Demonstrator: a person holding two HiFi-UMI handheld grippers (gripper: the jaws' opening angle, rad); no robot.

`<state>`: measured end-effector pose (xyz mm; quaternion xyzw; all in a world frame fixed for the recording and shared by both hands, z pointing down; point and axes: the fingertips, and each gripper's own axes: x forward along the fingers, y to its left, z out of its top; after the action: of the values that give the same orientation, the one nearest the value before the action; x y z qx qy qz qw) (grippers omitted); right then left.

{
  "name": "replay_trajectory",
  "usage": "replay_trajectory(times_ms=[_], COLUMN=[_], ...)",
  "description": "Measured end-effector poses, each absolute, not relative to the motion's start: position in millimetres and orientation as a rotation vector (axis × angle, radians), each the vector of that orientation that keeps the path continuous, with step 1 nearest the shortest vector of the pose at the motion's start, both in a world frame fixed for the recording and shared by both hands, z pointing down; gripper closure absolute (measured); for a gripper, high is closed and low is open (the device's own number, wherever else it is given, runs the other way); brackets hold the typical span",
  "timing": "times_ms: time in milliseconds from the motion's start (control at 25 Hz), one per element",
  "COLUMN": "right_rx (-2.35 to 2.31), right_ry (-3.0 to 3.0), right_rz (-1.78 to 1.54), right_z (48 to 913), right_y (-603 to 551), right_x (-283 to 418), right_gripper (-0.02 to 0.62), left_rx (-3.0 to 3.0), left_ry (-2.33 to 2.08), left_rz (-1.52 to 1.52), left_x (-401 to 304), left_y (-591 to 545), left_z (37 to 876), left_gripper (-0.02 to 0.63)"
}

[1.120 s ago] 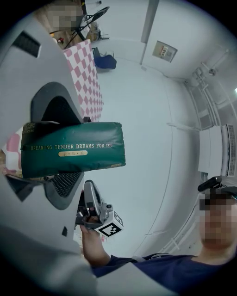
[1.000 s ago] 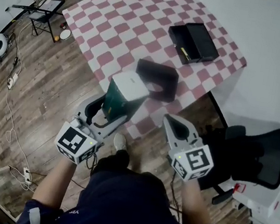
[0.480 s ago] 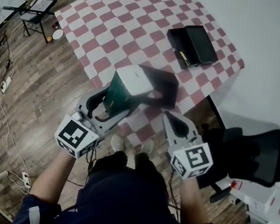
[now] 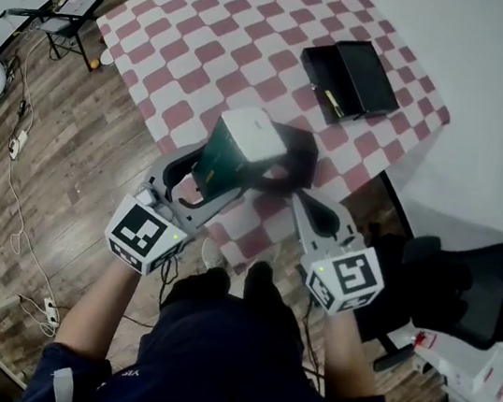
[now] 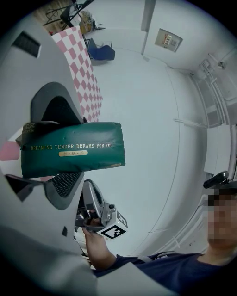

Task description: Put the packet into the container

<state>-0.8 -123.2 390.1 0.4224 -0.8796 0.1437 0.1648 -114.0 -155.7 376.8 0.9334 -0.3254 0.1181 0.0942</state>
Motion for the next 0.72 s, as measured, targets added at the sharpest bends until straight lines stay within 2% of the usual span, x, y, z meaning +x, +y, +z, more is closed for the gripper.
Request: replay_trajectory(times_ms=[360,720], right_rx=[1.168,1.23], right_ry=[-2.532,-2.476], right_rz=[0.447,0.533], right_z=[403,430], right_y=[-156,-170], right_x=[43,96], right_gripper=[0.578,0.578], left_rx=[2.841,2.967], left_ry=[-0.93,-0.761], left_rz=[0.568,0.991], left_x=[-71,-31], left_y=[-188,-197], left_z=[394,439], left_gripper=[0.265,0.265])
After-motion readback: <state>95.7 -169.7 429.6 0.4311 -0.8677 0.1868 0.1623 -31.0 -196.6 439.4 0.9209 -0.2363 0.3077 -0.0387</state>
